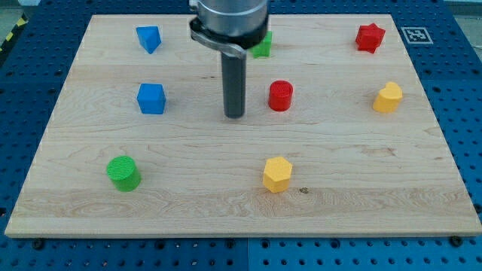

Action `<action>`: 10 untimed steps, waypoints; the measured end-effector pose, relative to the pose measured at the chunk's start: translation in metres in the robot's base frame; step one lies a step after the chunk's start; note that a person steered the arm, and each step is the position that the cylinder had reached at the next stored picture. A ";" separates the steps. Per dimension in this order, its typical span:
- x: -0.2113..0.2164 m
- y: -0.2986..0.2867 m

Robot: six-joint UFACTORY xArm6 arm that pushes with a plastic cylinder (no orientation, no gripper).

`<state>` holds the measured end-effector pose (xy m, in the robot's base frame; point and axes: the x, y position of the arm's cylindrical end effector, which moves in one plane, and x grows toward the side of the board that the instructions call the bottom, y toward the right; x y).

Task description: Place the red circle at the bottom right

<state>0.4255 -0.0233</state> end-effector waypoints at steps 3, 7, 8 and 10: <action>-0.016 0.098; 0.038 0.037; 0.059 0.052; 0.084 0.160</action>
<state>0.5093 0.1365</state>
